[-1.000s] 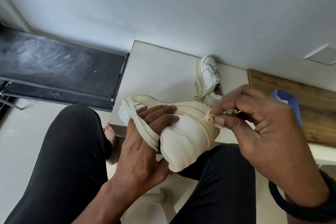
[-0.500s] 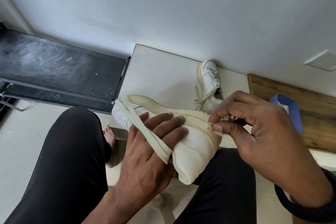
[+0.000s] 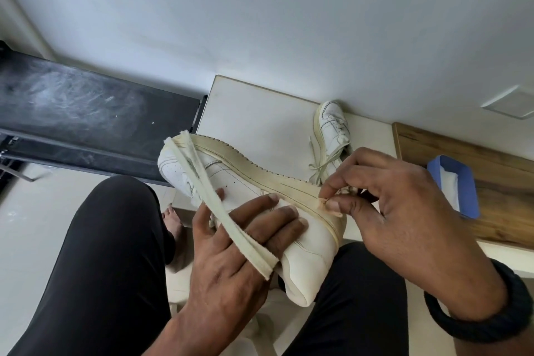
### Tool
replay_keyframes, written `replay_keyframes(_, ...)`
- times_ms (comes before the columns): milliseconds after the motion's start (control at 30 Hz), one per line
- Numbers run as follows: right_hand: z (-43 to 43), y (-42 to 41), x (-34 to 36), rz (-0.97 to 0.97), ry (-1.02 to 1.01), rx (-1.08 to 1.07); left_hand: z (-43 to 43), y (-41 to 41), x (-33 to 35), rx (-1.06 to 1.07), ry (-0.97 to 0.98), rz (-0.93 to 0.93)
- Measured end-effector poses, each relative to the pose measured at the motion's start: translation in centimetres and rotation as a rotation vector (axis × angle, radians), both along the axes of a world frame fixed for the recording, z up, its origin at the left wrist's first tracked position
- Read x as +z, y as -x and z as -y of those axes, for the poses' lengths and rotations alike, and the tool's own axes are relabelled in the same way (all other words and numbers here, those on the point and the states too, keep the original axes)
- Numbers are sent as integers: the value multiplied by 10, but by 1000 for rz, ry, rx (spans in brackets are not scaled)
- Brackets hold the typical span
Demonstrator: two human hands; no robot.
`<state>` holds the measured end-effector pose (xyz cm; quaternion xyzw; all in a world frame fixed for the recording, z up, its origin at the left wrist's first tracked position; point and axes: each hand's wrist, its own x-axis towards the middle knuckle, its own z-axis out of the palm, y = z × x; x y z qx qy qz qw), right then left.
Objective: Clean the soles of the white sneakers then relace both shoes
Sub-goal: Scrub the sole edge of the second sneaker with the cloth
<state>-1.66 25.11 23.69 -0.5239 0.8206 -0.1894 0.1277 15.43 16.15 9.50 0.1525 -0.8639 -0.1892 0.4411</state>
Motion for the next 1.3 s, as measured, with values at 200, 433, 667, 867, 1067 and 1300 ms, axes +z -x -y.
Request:
replay_keyframes(200,7,3,11,113,-106,110,-6,3,-4,-19,6,-24)
replay_keyframes(433,28,11,1,4,-154,18,-12,4,-3,-16,11,-20)
replay_keyframes(667,28,16,10,110,-232,241,-12,3,-3,-38,33,-7)
replay_keyframes(867,39,33,-20,205,-192,56,-10,4,-12,-68,-11,31)
replay_keyframes(1067,-1,41,-54,695,270,-348,17,5,-5,-133,9,93)
replay_keyframes(1300,6,16,-131,545,345,-580,96,45,-1,-472,333,351)
